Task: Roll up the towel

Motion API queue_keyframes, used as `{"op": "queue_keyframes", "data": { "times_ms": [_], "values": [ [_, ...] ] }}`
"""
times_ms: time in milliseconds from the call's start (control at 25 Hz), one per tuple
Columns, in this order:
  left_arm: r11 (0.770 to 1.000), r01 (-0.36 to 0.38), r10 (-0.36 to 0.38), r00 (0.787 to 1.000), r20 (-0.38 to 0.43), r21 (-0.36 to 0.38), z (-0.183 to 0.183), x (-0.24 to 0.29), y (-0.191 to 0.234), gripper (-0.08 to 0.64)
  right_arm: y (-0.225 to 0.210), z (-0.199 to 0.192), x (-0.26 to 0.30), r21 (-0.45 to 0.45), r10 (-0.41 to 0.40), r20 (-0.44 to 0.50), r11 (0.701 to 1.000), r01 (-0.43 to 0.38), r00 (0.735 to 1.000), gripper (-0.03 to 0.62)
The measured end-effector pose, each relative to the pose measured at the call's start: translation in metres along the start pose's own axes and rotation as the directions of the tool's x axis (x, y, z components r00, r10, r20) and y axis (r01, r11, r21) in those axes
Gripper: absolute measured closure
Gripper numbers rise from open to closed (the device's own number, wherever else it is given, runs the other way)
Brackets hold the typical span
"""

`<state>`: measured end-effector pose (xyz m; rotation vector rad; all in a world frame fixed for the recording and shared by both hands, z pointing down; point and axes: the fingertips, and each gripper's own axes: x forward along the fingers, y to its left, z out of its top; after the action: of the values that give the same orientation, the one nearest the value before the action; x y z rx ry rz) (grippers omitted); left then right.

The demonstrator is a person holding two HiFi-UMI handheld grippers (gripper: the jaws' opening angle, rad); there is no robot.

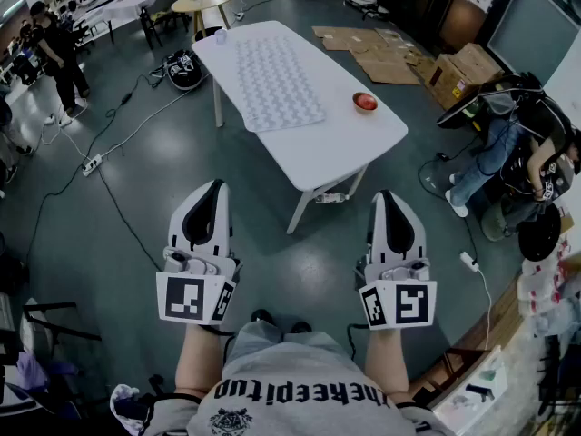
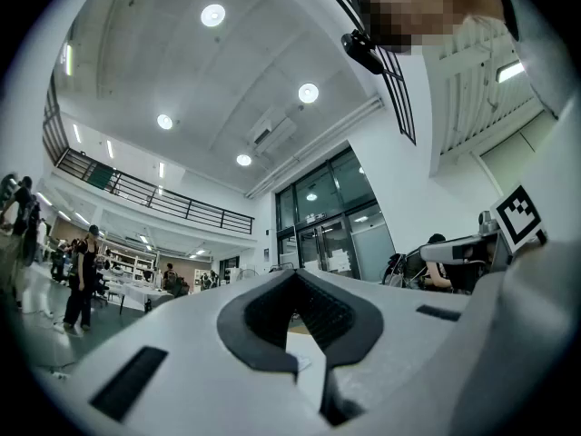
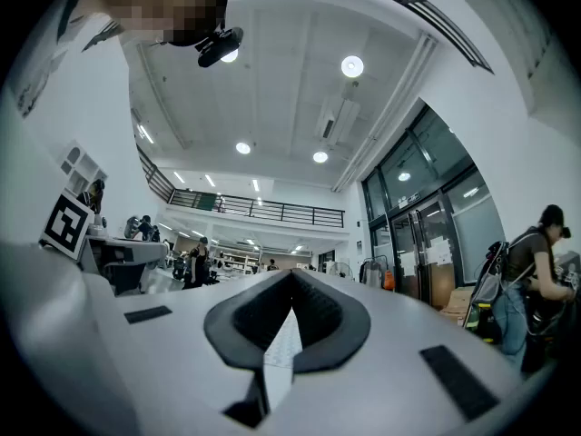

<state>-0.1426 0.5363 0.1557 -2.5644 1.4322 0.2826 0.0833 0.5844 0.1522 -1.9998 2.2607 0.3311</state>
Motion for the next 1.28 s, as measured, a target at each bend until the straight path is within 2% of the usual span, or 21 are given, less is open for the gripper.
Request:
{"op": "queue_keyframes", "data": {
  "times_ms": [440, 640, 760, 920, 1040, 1160, 1280],
  "values": [
    [1.000, 0.007, -0.007, 1.000, -0.001, 0.001, -0.005, 0.006, 0.032, 0.557, 0.025, -0.006, 0.027, -0.016, 0.005, -0.008, 1.000, -0.005, 1.000, 0.591],
    [0.999, 0.022, -0.023, 0.999, 0.022, 0.033, -0.004, 0.012, 0.049, 0.557, 0.037, -0.004, 0.042, -0.002, 0.021, 0.035, 1.000, -0.021, 0.999, 0.591],
    [1.000, 0.024, -0.024, 0.999, 0.044, 0.013, -0.002, 0.012, 0.064, 0.557, 0.049, -0.005, 0.051, -0.011, 0.024, 0.040, 1.000, -0.024, 0.999, 0.591],
    [0.999, 0.053, -0.053, 0.998, 0.029, -0.009, -0.002, 0.009, 0.081, 0.557, 0.074, -0.008, 0.062, -0.035, 0.039, 0.029, 0.999, -0.038, 0.999, 0.591],
    [0.999, 0.037, -0.035, 0.997, 0.067, -0.034, 0.000, 0.015, 0.098, 0.557, 0.087, -0.005, 0.073, 0.003, 0.074, 0.040, 0.997, -0.074, 0.996, 0.591],
    [0.998, 0.044, -0.040, 0.996, 0.078, -0.053, -0.003, 0.026, 0.104, 0.557, 0.078, -0.004, 0.082, 0.029, 0.043, 0.067, 0.999, -0.045, 0.997, 0.591],
    [0.999, 0.028, -0.027, 0.996, 0.088, -0.015, -0.010, 0.036, 0.107, 0.557, 0.062, -0.012, 0.094, 0.013, -0.015, 0.077, 1.000, 0.014, 0.997, 0.591]
  ]
}}
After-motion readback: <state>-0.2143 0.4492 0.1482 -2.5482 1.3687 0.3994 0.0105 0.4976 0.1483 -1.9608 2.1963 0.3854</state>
